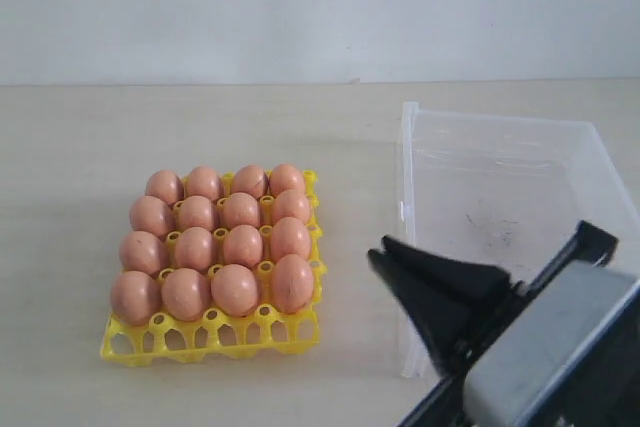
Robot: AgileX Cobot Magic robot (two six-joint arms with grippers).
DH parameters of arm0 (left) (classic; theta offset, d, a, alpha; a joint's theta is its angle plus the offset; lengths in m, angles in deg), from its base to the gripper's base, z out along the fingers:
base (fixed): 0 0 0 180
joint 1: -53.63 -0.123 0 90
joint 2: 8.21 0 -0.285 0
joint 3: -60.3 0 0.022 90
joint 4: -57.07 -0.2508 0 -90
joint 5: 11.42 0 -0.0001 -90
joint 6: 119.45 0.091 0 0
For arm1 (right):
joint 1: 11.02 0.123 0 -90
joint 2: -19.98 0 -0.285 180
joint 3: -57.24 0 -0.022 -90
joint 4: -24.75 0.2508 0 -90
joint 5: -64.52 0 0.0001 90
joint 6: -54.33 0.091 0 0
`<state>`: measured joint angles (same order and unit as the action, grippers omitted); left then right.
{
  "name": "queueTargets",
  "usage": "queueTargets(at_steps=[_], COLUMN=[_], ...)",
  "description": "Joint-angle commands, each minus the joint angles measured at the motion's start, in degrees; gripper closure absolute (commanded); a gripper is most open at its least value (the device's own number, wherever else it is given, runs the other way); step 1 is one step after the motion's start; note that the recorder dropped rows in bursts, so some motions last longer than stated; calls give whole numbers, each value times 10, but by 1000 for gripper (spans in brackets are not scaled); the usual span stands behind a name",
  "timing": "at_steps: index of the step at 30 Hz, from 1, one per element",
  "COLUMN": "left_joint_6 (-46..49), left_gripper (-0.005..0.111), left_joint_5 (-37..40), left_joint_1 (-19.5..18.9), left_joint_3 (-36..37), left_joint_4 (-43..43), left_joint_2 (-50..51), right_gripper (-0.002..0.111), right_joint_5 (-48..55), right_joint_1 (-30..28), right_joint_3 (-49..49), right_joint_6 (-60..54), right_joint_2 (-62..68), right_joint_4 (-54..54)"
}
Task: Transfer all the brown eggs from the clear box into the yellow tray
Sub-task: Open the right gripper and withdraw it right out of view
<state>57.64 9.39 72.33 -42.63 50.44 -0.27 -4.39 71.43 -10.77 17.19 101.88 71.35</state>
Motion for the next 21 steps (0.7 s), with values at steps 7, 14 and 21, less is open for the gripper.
queueTargets(at_steps=[7, 14, 21], left_joint_6=[-4, -4, -4], left_gripper=[103, 103, 103], left_joint_5=[-2, -2, -2], left_joint_1=[5, 5, 5], left_joint_3=[1, 1, 1], left_joint_4=[-1, -1, -1], left_joint_2=[-2, -2, -2], right_gripper=[109, 109, 109], right_joint_5=[-11, -11, -2], right_joint_1=[-49, -134, -212], right_joint_3=[2, -23, -25], right_joint_6=[-47, -58, -68], right_joint_2=[-87, -181, -290], right_joint_4=[150, 131, -96])
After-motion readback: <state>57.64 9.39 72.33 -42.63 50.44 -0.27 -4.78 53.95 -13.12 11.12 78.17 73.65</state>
